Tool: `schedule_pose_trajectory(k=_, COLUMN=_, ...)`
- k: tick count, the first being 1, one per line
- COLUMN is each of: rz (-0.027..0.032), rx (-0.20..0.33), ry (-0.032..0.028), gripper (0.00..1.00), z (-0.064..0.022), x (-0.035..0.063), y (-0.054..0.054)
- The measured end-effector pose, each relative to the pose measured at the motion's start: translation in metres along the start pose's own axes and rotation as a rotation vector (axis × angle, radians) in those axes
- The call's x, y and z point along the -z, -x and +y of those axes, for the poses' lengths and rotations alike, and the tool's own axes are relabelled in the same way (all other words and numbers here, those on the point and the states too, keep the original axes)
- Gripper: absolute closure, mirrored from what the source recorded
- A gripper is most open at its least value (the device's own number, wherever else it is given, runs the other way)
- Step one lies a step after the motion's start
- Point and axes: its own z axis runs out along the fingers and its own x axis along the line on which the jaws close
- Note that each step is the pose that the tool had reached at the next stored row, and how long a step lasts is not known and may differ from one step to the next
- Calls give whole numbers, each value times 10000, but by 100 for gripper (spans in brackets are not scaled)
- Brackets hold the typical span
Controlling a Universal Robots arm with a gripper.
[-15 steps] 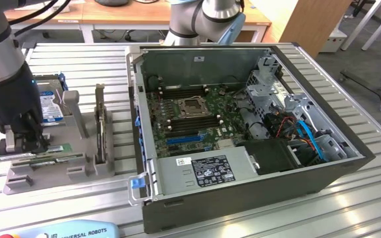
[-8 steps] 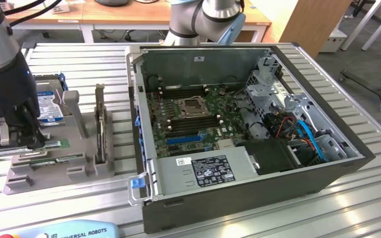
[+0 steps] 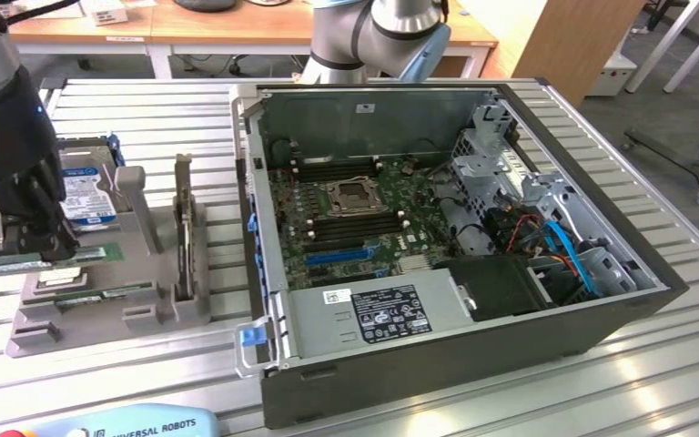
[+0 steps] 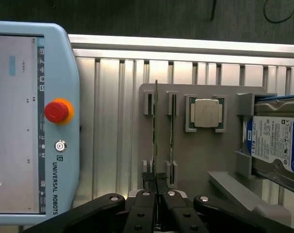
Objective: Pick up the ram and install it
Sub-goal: 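Pick up the ram and move it above insertion slot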
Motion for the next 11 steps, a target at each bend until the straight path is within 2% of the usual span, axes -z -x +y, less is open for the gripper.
schedule_pose_trajectory(k=11, rz=0, rx=0, ry=0, gripper=89, z=8, x=273, y=4)
